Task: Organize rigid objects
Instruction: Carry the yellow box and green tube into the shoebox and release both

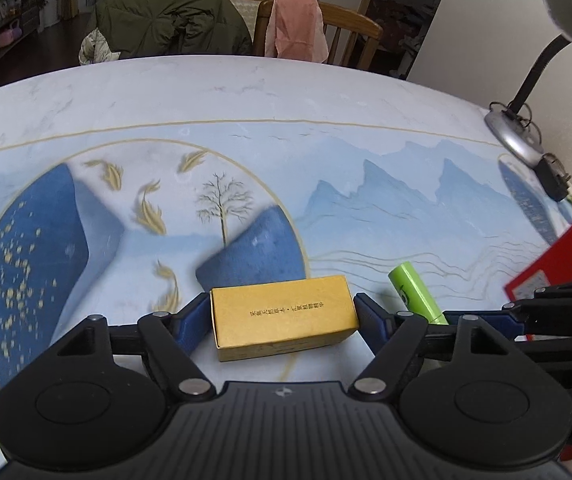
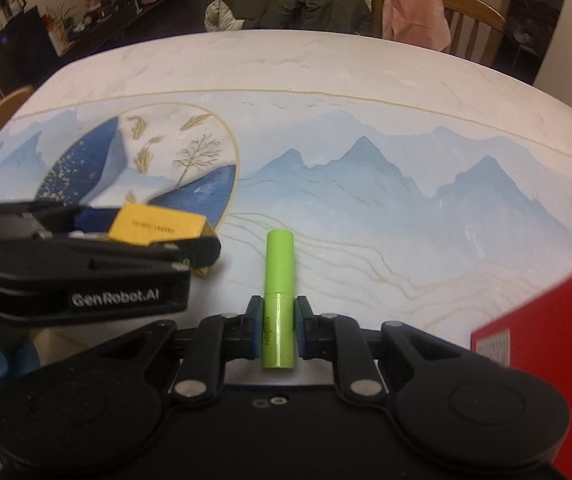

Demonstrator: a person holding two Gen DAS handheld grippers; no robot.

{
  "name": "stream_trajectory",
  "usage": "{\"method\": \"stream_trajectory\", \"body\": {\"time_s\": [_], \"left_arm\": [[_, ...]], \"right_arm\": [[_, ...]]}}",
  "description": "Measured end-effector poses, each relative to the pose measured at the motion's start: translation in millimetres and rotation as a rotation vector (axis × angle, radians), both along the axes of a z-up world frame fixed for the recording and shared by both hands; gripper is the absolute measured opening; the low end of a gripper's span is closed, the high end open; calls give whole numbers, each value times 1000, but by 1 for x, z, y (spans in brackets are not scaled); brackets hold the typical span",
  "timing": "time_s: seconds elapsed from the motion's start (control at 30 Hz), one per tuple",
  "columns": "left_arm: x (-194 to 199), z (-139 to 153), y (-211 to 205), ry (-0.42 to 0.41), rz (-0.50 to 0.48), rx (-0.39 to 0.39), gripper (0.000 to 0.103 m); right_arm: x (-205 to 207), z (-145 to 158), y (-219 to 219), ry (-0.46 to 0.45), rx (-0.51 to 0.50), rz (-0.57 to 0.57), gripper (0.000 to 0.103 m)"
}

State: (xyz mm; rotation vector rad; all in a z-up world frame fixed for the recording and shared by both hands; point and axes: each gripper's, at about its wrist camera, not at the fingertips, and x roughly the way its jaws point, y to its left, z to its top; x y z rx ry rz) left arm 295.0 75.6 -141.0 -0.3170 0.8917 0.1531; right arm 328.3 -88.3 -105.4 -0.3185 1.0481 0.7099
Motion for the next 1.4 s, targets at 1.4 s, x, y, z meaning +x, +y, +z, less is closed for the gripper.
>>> {"method": "stream_trajectory", "body": {"time_s": [1.4], "left_arm": [[-77, 116, -181, -138, -181, 39, 77]], "right_arm": [[-75, 103, -209, -79, 295, -261, 15]]}}
